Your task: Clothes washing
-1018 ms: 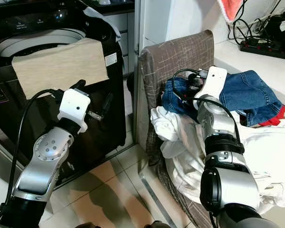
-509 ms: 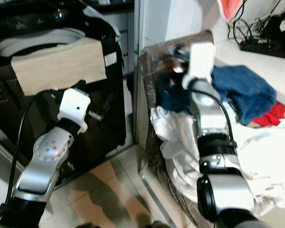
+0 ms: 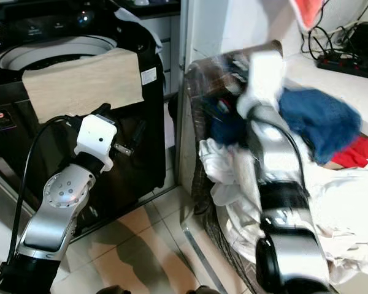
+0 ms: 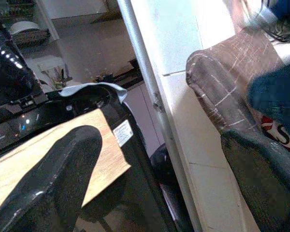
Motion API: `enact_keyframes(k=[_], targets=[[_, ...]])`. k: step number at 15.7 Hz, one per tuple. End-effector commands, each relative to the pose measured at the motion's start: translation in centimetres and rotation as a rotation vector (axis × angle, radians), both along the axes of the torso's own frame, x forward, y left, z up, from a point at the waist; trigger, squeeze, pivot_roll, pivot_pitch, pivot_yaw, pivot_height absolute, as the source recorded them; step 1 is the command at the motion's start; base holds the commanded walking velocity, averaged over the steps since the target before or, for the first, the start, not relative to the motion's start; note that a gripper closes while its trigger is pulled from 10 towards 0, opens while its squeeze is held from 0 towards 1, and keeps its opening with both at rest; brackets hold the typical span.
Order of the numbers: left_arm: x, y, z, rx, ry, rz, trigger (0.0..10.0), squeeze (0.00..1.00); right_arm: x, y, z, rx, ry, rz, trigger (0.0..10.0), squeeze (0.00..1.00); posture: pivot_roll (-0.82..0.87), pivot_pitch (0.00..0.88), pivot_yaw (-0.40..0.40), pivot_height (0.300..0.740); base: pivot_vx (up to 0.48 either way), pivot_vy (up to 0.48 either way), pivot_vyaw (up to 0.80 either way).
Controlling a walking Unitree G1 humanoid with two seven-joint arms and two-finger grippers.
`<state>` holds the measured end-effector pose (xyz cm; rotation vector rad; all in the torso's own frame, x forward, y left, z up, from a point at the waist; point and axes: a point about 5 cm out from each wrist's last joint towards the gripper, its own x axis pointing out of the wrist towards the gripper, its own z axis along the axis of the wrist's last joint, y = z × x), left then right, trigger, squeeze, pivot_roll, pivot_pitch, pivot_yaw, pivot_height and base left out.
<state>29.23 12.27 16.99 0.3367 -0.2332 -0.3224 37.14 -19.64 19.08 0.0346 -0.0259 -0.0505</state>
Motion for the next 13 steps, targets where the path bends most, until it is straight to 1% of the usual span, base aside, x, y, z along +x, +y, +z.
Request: enact_keyframes(k=[1, 2, 3, 4, 5, 6, 7, 8, 9, 10, 11, 12, 13], targets=[[-0.2, 0.0, 0.1, 0.002, -0.003, -0.001, 10.0, 0.00, -0.4, -0.8, -1.5, 0.043, 0.089, -0.036, 0.0, 0.12, -0.03, 0.002, -0.025, 0.716, 0.000, 0.000, 0.00], [-0.2, 0.0, 0.1, 0.004, -0.003, -0.002, 10.0, 0.00, -1.0, -0.8, -3.1, 0.058, 0.171, -0.065, 6.7, 0.00, -0.03, 0.003, -0.023, 0.716, 0.000, 0.000, 0.00], [-0.1, 0.1, 0.1, 0.007, -0.002, -0.005, 10.0, 0.00, -1.4, -0.2, -4.0, 0.091, 0.236, -0.034, 10.0, 0.00, -0.03, 0.003, -0.017, 0.716, 0.000, 0.000, 0.00], [-0.1, 0.1, 0.1, 0.009, -0.001, -0.007, 10.0, 0.00, -1.4, 0.0, -4.1, 0.154, 0.270, -0.042, 10.0, 1.00, -0.03, 0.002, -0.013, 0.716, 0.000, 0.000, 0.00], [-0.1, 0.1, 0.1, 0.012, 0.000, -0.014, 10.0, 0.00, -1.3, 0.3, -3.7, 0.254, 0.305, -0.056, 10.0, 1.00, -0.04, 0.000, -0.008, 0.716, 0.000, 0.000, 0.00], [0.0, -0.1, 0.2, 0.016, -0.003, -0.023, 10.0, 0.00, -0.5, -0.2, -1.2, 0.274, 0.301, -0.106, 10.0, 1.00, -0.04, 0.000, -0.006, 0.716, 0.000, 0.000, 0.00], [0.0, -0.1, 0.2, 0.017, -0.004, -0.024, 10.0, 0.00, -0.1, -0.5, -0.3, 0.260, 0.304, -0.123, 10.0, 1.00, -0.04, 0.000, -0.005, 0.716, 0.000, 0.000, 0.00], [0.1, -0.1, 0.3, 0.017, -0.005, -0.025, 10.0, 0.00, 0.4, -0.8, 1.6, 0.255, 0.275, -0.121, 10.0, 1.00, -0.04, 0.000, -0.008, 0.716, 0.000, 0.000, 0.00], [0.1, -0.1, 0.3, 0.017, -0.006, -0.025, 10.0, 0.00, 0.5, -0.9, 2.4, 0.256, 0.255, -0.112, 10.0, 1.00, -0.04, 0.000, -0.008, 0.716, 0.000, 0.000, 0.00], [0.2, -0.1, 0.3, 0.017, -0.006, -0.025, 10.0, 0.00, 0.5, -0.9, 3.6, 0.240, 0.209, -0.089, 10.0, 1.00, -0.04, 0.000, -0.011, 0.716, 0.000, 0.000, 0.00], [0.2, -0.2, 0.3, 0.017, -0.007, -0.025, 10.0, 0.00, 0.5, -1.0, 3.8, 0.241, 0.207, -0.091, 10.0, 1.00, -0.04, 0.000, -0.011, 0.716, 0.000, 0.000, 0.00], [0.1, -0.3, 0.2, 0.015, -0.007, -0.026, 10.0, 0.00, 0.6, -1.2, 3.9, 0.292, 0.252, -0.108, 10.0, 1.00, -0.04, 0.000, -0.013, 0.716, 0.000, 0.000, 0.00], [0.1, -0.3, 0.2, 0.015, -0.007, -0.026, 10.0, 0.00, 0.6, -1.1, 3.8, 0.305, 0.263, -0.101, 10.0, 1.00, -0.04, 0.000, -0.013, 0.716, 0.000, 0.000, 0.00]])
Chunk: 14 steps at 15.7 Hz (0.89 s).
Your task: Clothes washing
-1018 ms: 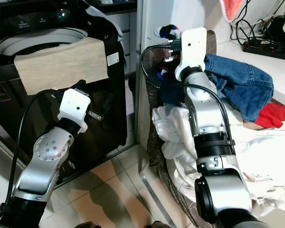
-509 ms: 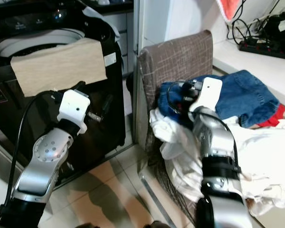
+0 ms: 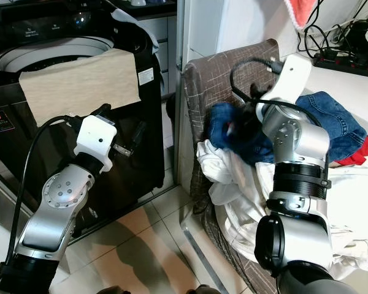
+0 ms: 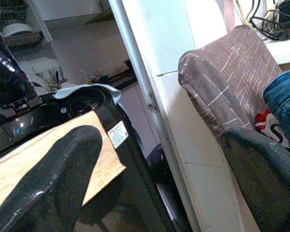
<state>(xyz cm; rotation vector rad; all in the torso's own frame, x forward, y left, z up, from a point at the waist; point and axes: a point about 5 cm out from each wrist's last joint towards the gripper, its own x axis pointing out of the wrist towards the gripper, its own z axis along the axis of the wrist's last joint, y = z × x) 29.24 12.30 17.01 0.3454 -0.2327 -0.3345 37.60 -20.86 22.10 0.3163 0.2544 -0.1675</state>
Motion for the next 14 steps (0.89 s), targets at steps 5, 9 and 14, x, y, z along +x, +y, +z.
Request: enact_keyframes(k=[5, 9, 14], targets=[[0.1, -0.3, 0.2, 0.006, -0.010, -0.016, 10.0, 0.00, 0.6, 0.7, 1.8, -0.089, -0.073, 0.050, 10.0, 1.00, -0.03, 0.000, -0.017, 0.716, 0.000, 0.000, 0.00], [-0.1, -0.2, 0.1, 0.005, -0.005, -0.012, 10.0, 0.00, 0.1, 0.8, -2.8, 0.049, 0.112, 0.000, 10.0, 0.00, -0.03, 0.000, -0.014, 0.716, 0.000, 0.000, 0.00], [0.1, -0.5, 0.3, 0.005, -0.006, -0.025, 10.0, 0.00, 2.0, 0.9, -4.7, 0.000, 0.144, 0.004, 10.0, 0.00, -0.03, 0.000, -0.005, 0.716, 0.000, 0.000, 0.00]])
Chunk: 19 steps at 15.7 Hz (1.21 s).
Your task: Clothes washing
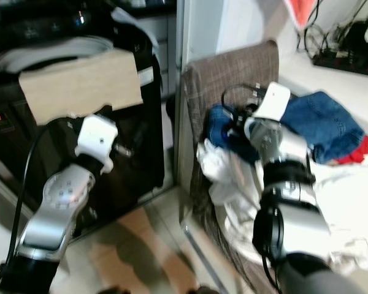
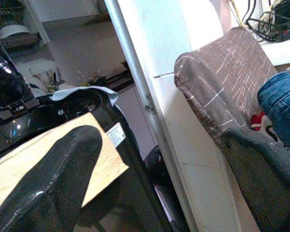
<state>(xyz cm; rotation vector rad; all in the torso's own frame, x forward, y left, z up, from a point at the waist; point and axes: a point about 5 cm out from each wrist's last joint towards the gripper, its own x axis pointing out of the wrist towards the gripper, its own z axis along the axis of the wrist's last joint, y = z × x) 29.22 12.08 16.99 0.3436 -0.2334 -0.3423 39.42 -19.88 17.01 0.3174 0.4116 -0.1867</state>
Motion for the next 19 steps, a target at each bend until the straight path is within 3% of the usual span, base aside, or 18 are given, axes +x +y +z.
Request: enact_keyframes(k=[1, 3, 4, 11, 14, 18, 19], targets=[[0.1, -0.3, 0.3, 0.004, -0.006, -0.016, 10.0, 0.00, 0.2, -0.1, 0.1, -0.019, -0.001, 0.006, 10.0, 0.00, -0.03, 0.001, -0.008, 0.716, 0.000, 0.000, 0.00], [-0.1, -0.2, 0.2, 0.002, -0.005, -0.010, 10.0, 0.00, 0.0, -0.1, -1.3, 0.012, 0.060, -0.005, 10.0, 0.00, -0.02, 0.003, -0.017, 0.716, 0.000, 0.000, 0.00], [-0.1, -0.2, 0.2, 0.002, -0.004, -0.004, 10.0, 0.00, -0.1, -0.2, -2.0, 0.031, 0.071, -0.026, 0.0, 0.00, -0.02, 0.003, -0.017, 0.716, 0.000, 0.000, 0.00], [-0.1, 0.0, 0.2, 0.000, -0.005, 0.007, 10.0, 0.00, 0.0, 1.3, -2.8, -0.033, 0.010, 0.070, 0.0, 0.00, -0.02, 0.012, -0.021, 0.716, 0.000, 0.000, 0.00], [-0.1, -0.1, 0.1, 0.000, -0.004, 0.002, 10.0, 0.00, 0.7, 1.6, 0.1, -0.221, -0.178, 0.114, 0.0, 0.00, -0.03, 0.013, -0.019, 0.716, 0.000, 0.000, 0.00], [0.0, -0.2, 0.1, -0.002, -0.005, 0.000, 10.0, 0.00, 0.9, 2.0, 1.5, -0.251, -0.250, 0.133, 0.0, 0.00, -0.03, 0.010, -0.020, 0.716, 0.000, 0.000, 0.00], [0.0, -0.2, 0.1, -0.002, -0.006, 0.000, 10.0, 0.00, 1.0, 2.2, 2.9, -0.284, -0.323, 0.141, 0.0, 0.00, -0.03, 0.010, -0.020, 0.716, 0.000, 0.000, 0.00]])
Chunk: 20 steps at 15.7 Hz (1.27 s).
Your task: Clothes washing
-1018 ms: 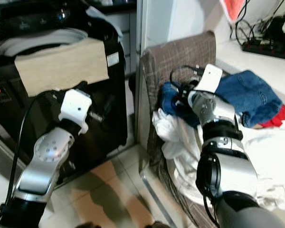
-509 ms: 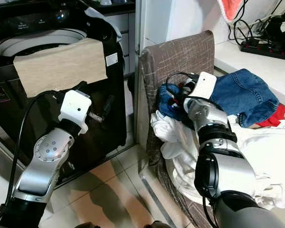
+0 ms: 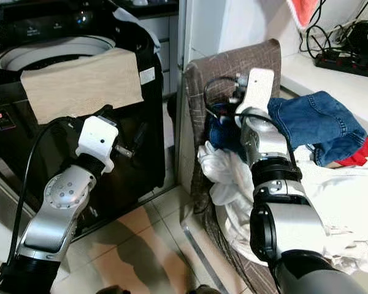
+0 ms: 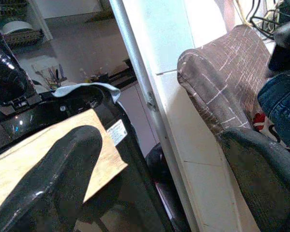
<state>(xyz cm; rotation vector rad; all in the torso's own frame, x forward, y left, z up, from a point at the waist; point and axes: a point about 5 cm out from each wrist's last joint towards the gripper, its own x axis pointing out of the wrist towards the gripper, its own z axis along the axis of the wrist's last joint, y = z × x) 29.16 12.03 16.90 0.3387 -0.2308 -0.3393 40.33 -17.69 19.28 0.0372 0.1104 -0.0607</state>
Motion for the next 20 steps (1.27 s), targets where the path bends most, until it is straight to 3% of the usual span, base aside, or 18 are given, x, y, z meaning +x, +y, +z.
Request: enact_keyframes(k=[1, 3, 6, 8, 9, 15, 16, 18, 20], targets=[[0.1, -0.1, 0.2, 0.003, -0.009, -0.002, 10.0, 0.00, 0.0, 0.5, 2.0, -0.038, -0.101, 0.031, 0.0, 0.00, -0.03, 0.009, -0.019, 0.716, 0.000, 0.000, 0.00], [0.1, 0.0, 0.2, 0.005, -0.010, 0.000, 10.0, 0.00, -0.5, 1.8, 5.0, -0.145, -0.276, 0.075, 0.0, 0.00, -0.02, 0.005, -0.019, 0.716, 0.000, 0.000, 0.00], [0.2, -0.1, 0.3, 0.003, -0.014, 0.004, 10.0, 0.00, -1.2, 3.3, 7.1, -0.227, -0.401, 0.127, 0.0, 0.00, -0.02, 0.000, -0.025, 0.716, 0.000, 0.000, 0.00], [0.9, 1.5, 1.4, -0.074, -0.100, 0.228, 10.0, 0.00, -1.6, 3.7, 6.2, -0.239, -0.415, 0.159, 0.0, 0.00, -0.02, 0.000, -0.029, 0.716, 0.000, 0.000, 0.80], [1.0, 1.8, 1.5, -0.110, -0.106, 0.285, 10.0, 0.00, -1.8, 3.7, 5.1, -0.242, -0.389, 0.170, 0.0, 0.00, -0.02, 0.000, -0.033, 0.716, 0.000, 0.000, 0.79], [1.3, 2.6, -0.2, -0.099, -0.034, 0.401, 10.0, 0.00, -3.4, 2.5, -0.6, -0.218, -0.301, 0.214, 0.0, 0.04, -0.02, 0.000, -0.032, 0.716, 0.000, 0.000, 0.76], [1.4, 2.6, -0.5, -0.056, -0.032, 0.413, 10.0, 0.00, -3.7, 2.2, -1.4, -0.215, -0.288, 0.211, 0.0, 0.04, -0.02, 0.000, -0.031, 0.716, 0.000, 0.000, 0.76], [1.3, 2.2, -0.6, -0.066, -0.025, 0.396, 10.0, 0.00, -3.9, 1.9, -2.2, -0.199, -0.276, 0.206, 0.0, 0.14, -0.02, 0.000, -0.027, 0.716, 0.000, 0.000, 0.76], [1.3, 2.2, -0.7, -0.049, -0.029, 0.398, 10.0, 0.00, -4.0, 1.7, -2.7, -0.184, -0.269, 0.196, 0.0, 0.35, -0.02, 0.000, -0.026, 0.716, 0.000, 0.000, 0.76]])
